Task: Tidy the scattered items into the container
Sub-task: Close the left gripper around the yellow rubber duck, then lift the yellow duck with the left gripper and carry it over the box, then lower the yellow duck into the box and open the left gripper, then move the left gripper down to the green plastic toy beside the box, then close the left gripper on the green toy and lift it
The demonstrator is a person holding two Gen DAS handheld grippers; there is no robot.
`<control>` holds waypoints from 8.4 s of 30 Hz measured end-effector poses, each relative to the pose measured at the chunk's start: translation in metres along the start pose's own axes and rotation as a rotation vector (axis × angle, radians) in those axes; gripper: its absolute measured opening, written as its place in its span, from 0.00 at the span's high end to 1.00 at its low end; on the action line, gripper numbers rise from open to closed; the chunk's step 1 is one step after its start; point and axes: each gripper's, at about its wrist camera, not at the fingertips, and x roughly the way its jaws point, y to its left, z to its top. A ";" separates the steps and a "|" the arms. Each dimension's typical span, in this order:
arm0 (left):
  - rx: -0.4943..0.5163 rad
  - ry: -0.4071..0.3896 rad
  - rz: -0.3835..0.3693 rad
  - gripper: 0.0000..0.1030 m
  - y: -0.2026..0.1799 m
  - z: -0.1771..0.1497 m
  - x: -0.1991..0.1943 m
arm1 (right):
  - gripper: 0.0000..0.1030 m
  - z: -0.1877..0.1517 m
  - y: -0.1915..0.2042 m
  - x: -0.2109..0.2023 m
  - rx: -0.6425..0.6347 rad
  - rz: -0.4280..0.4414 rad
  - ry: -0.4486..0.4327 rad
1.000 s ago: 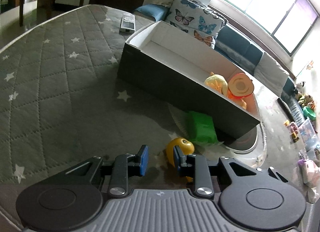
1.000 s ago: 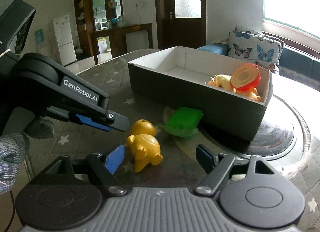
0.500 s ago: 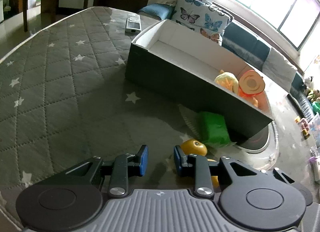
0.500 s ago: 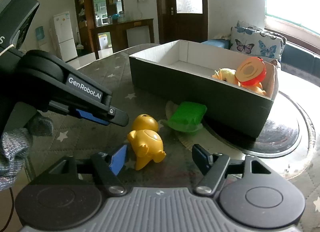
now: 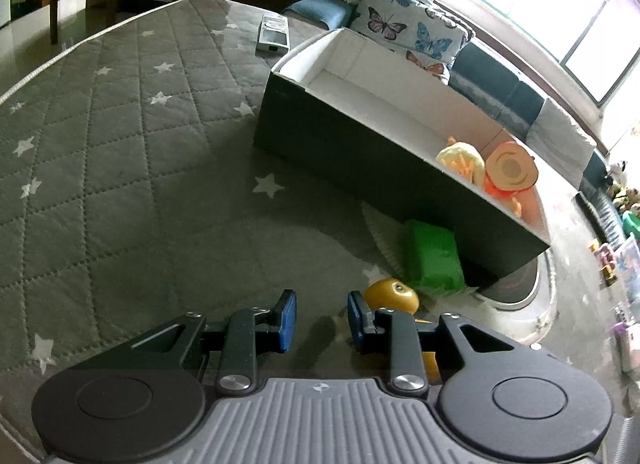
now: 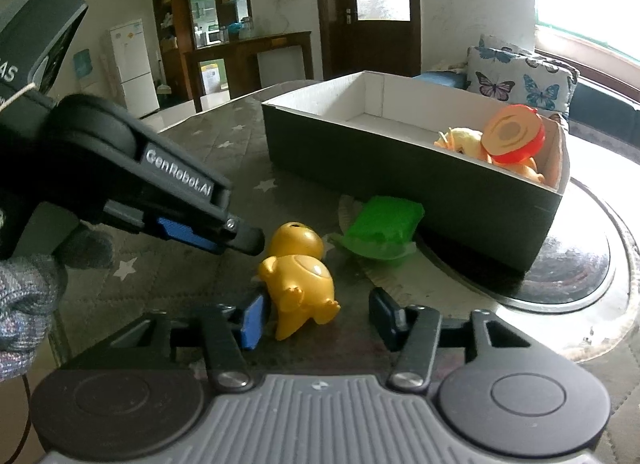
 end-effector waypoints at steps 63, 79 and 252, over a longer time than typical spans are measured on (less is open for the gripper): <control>-0.014 0.044 -0.147 0.73 -0.018 0.005 0.001 | 0.69 -0.002 0.012 -0.005 -0.069 -0.004 -0.002; -0.044 0.094 -0.162 0.62 -0.017 0.006 0.015 | 0.68 0.003 0.014 -0.003 -0.087 0.003 -0.013; 0.001 0.074 -0.189 0.67 -0.040 0.037 0.036 | 0.65 0.035 -0.012 0.008 -0.022 -0.055 -0.036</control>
